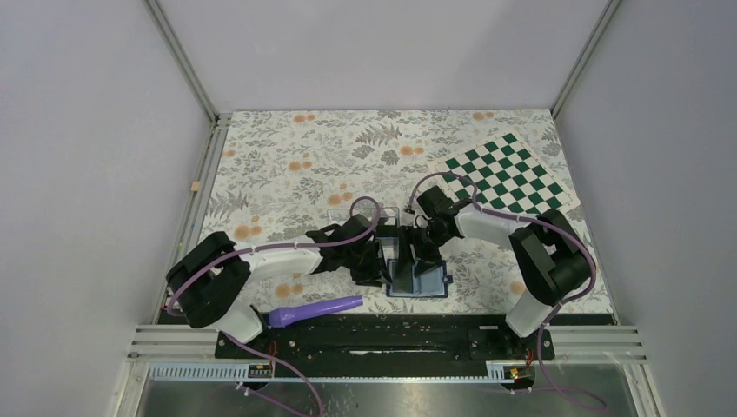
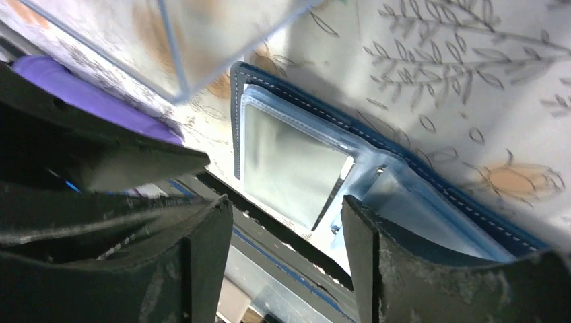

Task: Put the credit cards into the card holder
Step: Insert the credit card into the card holder.

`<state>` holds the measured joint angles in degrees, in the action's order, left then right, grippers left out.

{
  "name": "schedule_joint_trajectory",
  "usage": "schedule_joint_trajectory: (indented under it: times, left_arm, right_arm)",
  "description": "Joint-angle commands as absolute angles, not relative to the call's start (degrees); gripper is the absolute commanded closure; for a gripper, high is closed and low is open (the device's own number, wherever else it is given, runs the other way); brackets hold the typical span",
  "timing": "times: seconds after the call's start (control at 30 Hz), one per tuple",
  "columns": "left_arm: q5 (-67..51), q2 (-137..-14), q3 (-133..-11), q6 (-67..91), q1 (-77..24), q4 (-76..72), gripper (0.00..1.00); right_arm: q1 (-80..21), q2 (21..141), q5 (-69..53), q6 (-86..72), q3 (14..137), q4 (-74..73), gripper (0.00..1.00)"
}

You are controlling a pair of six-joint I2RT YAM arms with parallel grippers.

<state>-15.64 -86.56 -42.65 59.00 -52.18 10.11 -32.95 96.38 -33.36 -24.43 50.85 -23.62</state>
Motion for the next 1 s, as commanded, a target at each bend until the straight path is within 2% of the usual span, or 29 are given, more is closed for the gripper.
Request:
schedule_joint_trajectory:
  times: [0.0,0.37,0.5,0.57,0.7,0.8,0.87,0.97]
  left_arm:
    - [-13.40,-88.90,-46.01,58.09,-52.21,11.51,0.65]
    - [-15.24,-87.90,-47.64,57.48,-52.26,9.13,0.65]
    - [-16.00,-87.96,-48.37,57.15,-52.23,8.47,0.64]
    - [-16.85,-88.55,-48.53,57.30,-52.26,7.20,0.64]
    - [-18.53,-90.23,-48.52,58.33,-52.21,3.92,0.64]
    - [-19.34,-91.82,-48.77,59.24,-52.27,1.82,0.63]
    - [-19.63,-92.67,-49.05,59.50,-52.28,0.99,0.63]
    - [-19.33,-93.85,-49.81,59.31,-52.27,1.56,0.62]
  right_arm:
    - [-33.93,93.06,-26.33,-21.04,52.11,-32.19,0.32]
    - [-33.92,86.18,-32.42,-23.63,49.60,-28.19,0.43]
    - [-33.63,84.06,-30.39,-24.17,49.21,-28.47,0.46]
    - [-33.17,84.04,-28.30,-23.44,48.63,-29.56,0.53]
    - [-32.06,85.08,-24.86,-21.86,46.22,-30.53,0.79]
    - [-31.76,86.70,-23.66,-21.37,44.00,-29.29,0.94]
    - [-31.65,88.47,-23.46,-21.38,42.80,-28.15,1.00]
    - [-31.56,90.22,-23.34,-21.67,41.44,-26.57,1.00]
